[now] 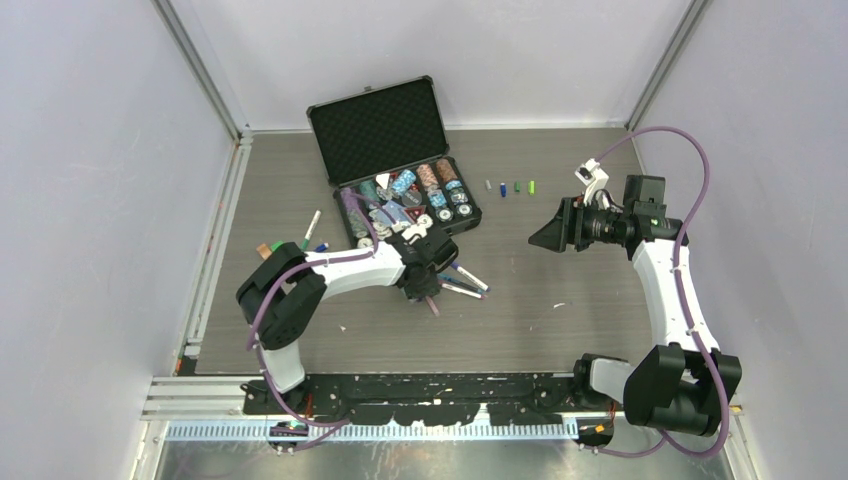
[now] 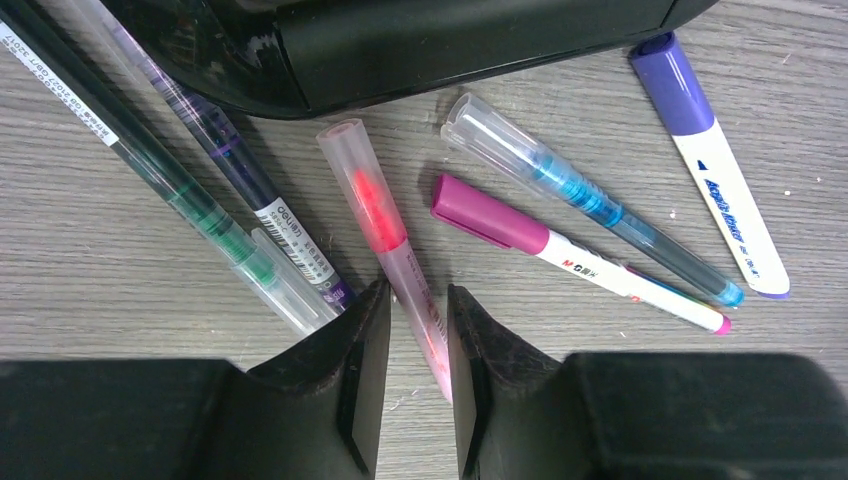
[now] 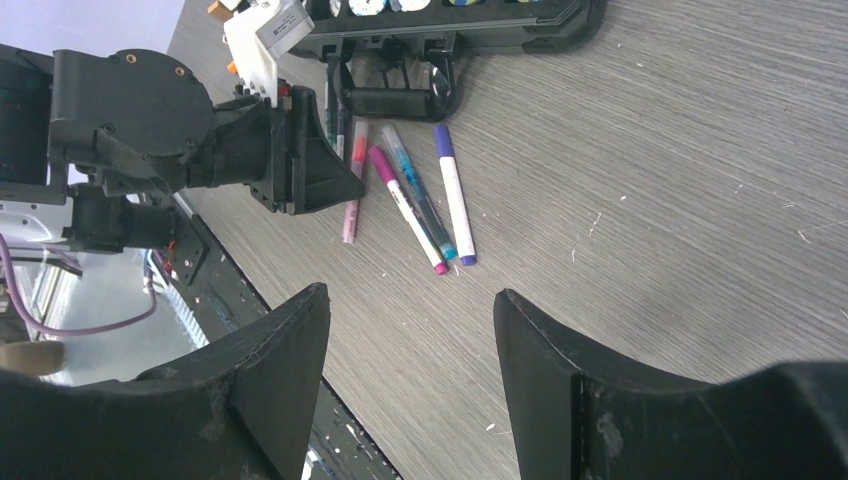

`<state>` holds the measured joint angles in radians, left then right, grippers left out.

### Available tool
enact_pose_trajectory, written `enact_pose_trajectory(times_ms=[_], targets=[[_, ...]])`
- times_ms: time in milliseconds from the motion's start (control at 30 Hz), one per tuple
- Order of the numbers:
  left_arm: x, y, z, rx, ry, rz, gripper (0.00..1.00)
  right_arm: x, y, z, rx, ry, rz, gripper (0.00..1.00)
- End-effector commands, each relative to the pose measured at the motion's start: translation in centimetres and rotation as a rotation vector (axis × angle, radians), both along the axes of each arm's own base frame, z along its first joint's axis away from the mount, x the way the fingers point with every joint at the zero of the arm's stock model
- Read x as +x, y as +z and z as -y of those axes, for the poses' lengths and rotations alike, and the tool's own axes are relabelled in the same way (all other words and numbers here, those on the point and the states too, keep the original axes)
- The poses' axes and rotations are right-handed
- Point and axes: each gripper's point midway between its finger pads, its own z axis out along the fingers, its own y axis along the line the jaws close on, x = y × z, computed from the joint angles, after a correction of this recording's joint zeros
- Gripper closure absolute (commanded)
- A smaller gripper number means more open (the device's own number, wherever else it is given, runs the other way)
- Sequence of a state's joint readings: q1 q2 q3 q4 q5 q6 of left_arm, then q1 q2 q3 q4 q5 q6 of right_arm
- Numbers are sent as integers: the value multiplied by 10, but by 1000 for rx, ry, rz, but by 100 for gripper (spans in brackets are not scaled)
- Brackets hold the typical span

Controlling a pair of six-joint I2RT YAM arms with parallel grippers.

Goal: Open the pen caps
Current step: Pick up the pen from the center of the board.

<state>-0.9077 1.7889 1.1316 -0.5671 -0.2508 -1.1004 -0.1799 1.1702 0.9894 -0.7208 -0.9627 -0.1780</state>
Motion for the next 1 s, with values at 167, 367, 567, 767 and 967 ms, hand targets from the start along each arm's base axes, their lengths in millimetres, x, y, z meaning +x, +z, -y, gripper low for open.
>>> enact_pose_trajectory(times_ms=[167, 367, 567, 767, 967], targets=[[1, 0, 2, 6, 14, -2, 80, 5, 16, 0, 1, 12, 58, 34], [1, 5, -1, 8, 18, 7, 83, 4, 17, -1, 3, 14, 60, 34], [2, 19, -3, -7, 16, 36, 92, 4, 16, -1, 4, 15, 59, 34], [4, 52, -3, -105, 17, 125, 100, -3, 17, -10, 59, 71, 37, 34], [2, 95, 12, -321, -73, 264, 100, -15, 13, -41, 167, 174, 16, 34]])
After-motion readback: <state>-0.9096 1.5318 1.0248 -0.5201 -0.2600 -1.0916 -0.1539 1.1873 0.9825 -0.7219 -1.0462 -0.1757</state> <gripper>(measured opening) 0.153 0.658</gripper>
